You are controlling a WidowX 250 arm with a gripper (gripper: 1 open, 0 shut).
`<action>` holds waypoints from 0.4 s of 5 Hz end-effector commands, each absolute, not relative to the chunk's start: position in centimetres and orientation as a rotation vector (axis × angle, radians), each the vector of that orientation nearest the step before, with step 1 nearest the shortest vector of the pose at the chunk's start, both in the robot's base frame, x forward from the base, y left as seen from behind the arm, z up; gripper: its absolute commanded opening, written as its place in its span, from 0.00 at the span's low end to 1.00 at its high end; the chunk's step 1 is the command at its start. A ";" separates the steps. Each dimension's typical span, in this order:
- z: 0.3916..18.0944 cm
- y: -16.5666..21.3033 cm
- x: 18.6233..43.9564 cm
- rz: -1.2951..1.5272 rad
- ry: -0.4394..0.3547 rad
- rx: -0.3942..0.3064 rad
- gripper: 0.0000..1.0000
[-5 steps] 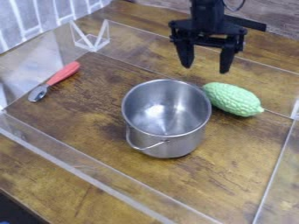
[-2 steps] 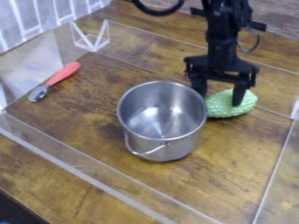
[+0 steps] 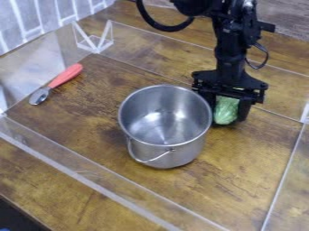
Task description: Remove the green object from the silver pot and put it on the table
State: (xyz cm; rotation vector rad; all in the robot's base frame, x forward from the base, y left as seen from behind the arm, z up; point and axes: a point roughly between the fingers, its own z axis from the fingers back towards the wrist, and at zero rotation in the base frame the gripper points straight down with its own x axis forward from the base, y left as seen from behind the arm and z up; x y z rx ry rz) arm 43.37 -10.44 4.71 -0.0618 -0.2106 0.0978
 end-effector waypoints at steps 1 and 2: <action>7.3 -11.0 44.4 0.082 -0.280 -0.078 0.00; 7.4 -11.0 44.5 0.079 -0.279 -0.075 0.00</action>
